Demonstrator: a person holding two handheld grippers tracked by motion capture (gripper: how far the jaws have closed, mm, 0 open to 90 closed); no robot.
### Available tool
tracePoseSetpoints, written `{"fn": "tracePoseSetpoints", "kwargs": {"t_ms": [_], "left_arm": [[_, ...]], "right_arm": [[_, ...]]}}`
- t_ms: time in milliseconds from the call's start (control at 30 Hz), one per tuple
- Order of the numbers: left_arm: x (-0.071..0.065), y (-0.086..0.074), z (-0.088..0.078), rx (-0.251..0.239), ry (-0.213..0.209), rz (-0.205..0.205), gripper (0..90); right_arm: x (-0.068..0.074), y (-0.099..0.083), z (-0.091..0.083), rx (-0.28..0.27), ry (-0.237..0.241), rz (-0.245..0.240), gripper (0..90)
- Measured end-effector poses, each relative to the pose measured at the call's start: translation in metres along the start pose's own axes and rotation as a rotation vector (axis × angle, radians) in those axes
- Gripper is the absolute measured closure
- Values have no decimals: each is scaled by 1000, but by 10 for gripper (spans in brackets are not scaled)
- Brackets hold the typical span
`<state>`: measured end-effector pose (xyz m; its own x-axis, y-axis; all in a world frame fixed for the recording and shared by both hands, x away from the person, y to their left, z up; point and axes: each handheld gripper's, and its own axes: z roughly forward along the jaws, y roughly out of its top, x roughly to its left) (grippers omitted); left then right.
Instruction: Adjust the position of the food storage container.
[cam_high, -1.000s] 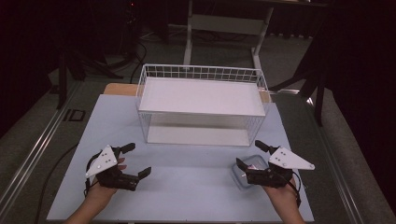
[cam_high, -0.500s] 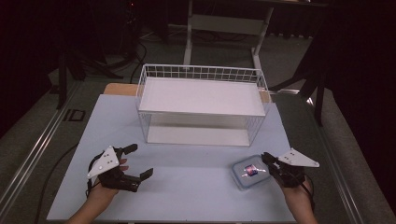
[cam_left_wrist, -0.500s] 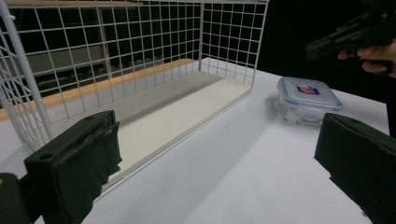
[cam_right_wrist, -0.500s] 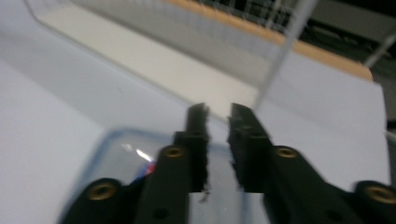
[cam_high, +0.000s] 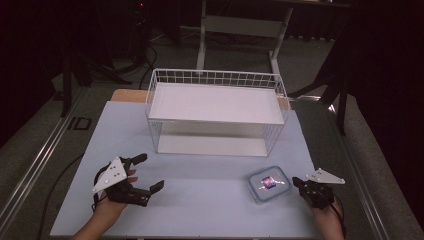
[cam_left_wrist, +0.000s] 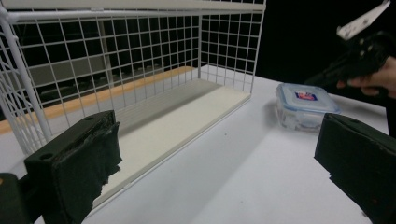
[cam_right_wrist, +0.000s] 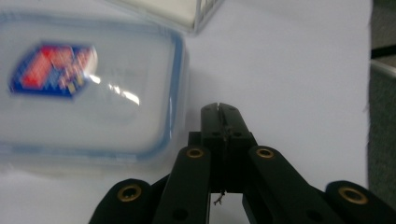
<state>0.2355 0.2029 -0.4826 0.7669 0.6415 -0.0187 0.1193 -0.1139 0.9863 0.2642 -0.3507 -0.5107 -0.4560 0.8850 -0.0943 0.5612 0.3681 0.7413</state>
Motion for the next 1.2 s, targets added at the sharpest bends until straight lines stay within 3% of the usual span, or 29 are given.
{"fn": "tracePoseSetpoints", "kwargs": {"t_ms": [267, 467, 767, 1200], "left_arm": [[0, -1, 1, 11, 1, 7, 10], [-1, -1, 1, 20, 0, 7, 10], [-2, -1, 2, 22, -4, 8, 10], [-2, -2, 4, 39, -5, 9, 10]], "right_arm": [[8, -11, 11, 64, 73, -14, 900], [14, -9, 9, 63, 115, -16, 900], [33, -1, 14, 57, 194, -29, 900], [65, 21, 33, 70, 291, -92, 900]]}}
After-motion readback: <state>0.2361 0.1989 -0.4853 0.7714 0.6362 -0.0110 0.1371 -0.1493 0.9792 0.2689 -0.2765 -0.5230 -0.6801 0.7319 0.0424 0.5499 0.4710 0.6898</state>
